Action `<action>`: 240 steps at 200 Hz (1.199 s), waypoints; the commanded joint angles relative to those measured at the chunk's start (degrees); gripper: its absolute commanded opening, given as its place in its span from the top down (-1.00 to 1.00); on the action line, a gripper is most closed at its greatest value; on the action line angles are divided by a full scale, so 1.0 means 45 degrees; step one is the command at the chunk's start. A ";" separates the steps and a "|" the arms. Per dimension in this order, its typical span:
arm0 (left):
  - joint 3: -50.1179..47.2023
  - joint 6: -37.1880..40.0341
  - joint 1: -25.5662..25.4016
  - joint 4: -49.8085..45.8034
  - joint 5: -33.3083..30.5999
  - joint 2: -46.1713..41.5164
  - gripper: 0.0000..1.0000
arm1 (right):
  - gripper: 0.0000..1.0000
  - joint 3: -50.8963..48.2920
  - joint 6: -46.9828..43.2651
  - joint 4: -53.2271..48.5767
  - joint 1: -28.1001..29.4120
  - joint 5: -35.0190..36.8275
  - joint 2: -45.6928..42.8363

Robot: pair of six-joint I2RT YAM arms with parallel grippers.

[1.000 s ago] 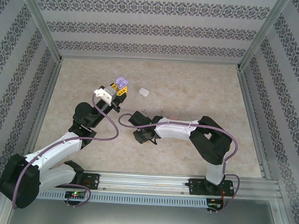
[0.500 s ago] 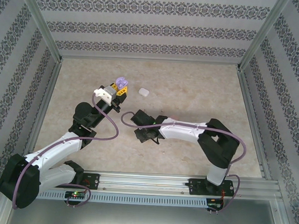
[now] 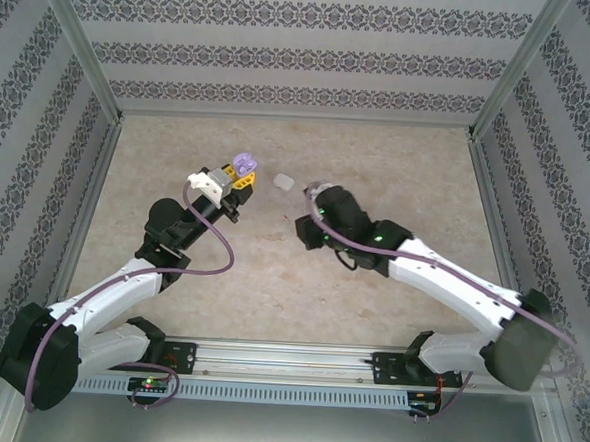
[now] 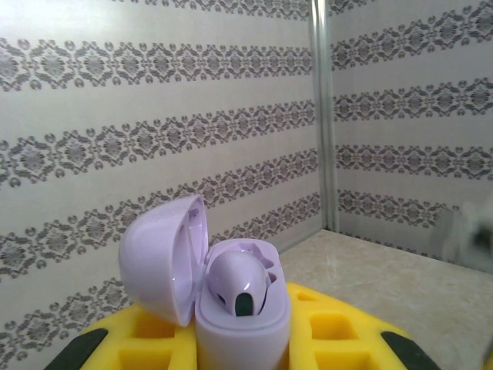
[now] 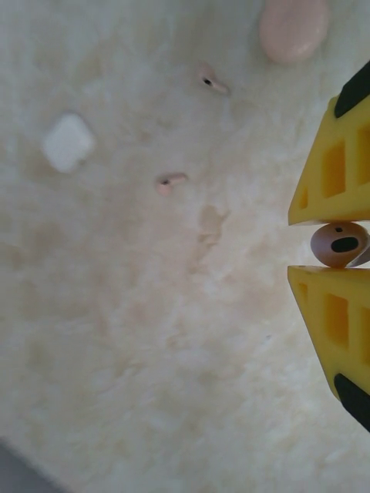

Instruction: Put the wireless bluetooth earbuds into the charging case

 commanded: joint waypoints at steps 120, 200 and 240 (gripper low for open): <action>0.1565 -0.0340 -0.1466 0.0821 0.4456 0.2077 1.00 | 0.56 0.1152 0.1446 0.5812 -0.1479 -0.3035 -0.2093; 0.1962 -0.1320 -0.1841 0.2397 0.3854 0.2920 1.00 | 0.56 -0.1748 0.2390 1.0087 -0.1349 -0.2737 -0.2742; 0.2077 -0.1477 -0.1879 0.2647 0.3768 0.3088 1.00 | 0.56 -0.2352 0.2492 1.0740 -0.1276 -0.2542 -0.2806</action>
